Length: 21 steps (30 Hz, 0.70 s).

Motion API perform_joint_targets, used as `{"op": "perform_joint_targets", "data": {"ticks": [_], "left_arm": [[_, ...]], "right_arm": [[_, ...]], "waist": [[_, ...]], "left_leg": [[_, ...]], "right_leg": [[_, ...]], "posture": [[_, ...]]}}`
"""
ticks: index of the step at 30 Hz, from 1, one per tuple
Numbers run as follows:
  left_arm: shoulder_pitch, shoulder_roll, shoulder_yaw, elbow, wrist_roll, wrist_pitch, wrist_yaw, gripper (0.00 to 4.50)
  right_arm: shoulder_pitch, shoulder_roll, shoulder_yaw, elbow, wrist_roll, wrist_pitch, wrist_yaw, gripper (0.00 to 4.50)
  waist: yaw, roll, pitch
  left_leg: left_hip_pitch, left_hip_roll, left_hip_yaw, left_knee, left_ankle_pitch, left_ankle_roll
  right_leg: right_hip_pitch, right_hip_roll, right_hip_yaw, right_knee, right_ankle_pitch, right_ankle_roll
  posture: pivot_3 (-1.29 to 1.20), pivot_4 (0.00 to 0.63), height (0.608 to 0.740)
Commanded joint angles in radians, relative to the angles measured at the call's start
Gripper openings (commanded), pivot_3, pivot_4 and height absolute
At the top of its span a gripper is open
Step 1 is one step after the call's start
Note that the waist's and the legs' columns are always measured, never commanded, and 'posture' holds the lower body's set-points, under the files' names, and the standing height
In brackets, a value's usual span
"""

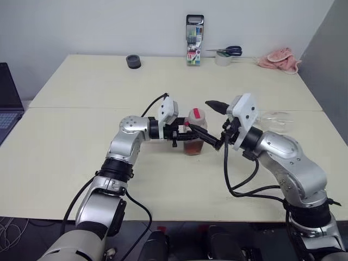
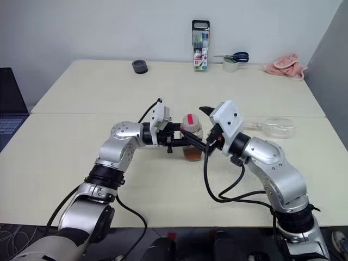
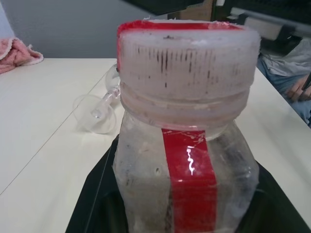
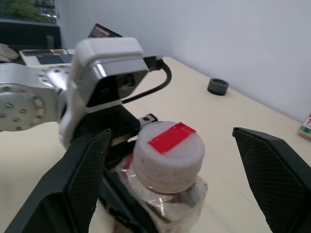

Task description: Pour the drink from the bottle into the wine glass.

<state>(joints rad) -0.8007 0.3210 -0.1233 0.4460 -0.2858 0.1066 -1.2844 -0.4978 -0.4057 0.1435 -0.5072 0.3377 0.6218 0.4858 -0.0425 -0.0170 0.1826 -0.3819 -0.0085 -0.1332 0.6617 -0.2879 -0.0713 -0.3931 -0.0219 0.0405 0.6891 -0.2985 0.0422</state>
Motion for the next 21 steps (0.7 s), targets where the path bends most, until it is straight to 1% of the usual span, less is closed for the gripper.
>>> {"op": "perform_joint_targets", "data": {"ticks": [1, 8, 21], "left_arm": [[-0.026, 0.002, 0.008, -0.031, -0.016, -0.004, -0.012, 1.78], [-0.016, 0.005, 0.003, -0.04, -0.011, -0.006, -0.019, 1.78], [-0.006, 0.008, -0.001, -0.043, -0.003, -0.011, -0.025, 1.78]], "right_arm": [[-0.03, 0.016, 0.001, 0.004, -0.032, -0.043, -0.017, 4.29], [-0.029, 0.028, -0.021, 0.027, -0.049, -0.049, -0.021, 4.29], [0.021, -0.014, -0.102, -0.042, 0.022, 0.034, -0.018, 4.29]], "waist": [[0.0, 0.0, 0.0], [0.0, 0.0, 0.0], [0.0, 0.0, 0.0]], "left_leg": [[0.0, 0.0, 0.0, 0.0, 0.0, 0.0], [0.0, 0.0, 0.0, 0.0, 0.0, 0.0], [0.0, 0.0, 0.0, 0.0, 0.0, 0.0]], "right_leg": [[0.0, 0.0, 0.0, 0.0, 0.0, 0.0], [0.0, 0.0, 0.0, 0.0, 0.0, 0.0], [-0.001, 0.0, 0.0, 0.0, 0.0, 0.0]], "posture": [[0.0, 0.15, 0.74], [0.0, 0.15, 0.74], [0.0, 0.15, 0.74]]}}
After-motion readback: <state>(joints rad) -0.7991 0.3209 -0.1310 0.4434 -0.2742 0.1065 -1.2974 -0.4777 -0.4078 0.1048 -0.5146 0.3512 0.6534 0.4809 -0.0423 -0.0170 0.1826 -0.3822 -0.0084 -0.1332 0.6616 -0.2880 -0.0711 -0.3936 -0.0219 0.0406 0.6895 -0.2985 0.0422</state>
